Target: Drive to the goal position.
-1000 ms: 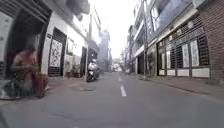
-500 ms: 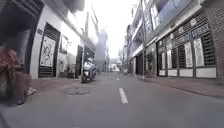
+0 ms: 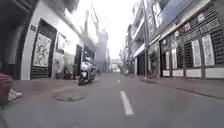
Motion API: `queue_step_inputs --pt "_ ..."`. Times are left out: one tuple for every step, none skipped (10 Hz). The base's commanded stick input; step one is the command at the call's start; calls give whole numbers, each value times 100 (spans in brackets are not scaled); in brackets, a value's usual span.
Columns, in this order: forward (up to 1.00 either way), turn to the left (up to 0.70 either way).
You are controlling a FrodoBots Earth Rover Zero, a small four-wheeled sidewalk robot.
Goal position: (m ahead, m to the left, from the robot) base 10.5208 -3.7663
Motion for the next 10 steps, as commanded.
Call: queue_step_inputs --pt "100 0" --pt "100 0" --pt "100 -40" --pt "100 -40" --pt "100 -40" --pt "100 -15" --pt "100 0" --pt "100 0" --pt "100 0" --pt "100 0"
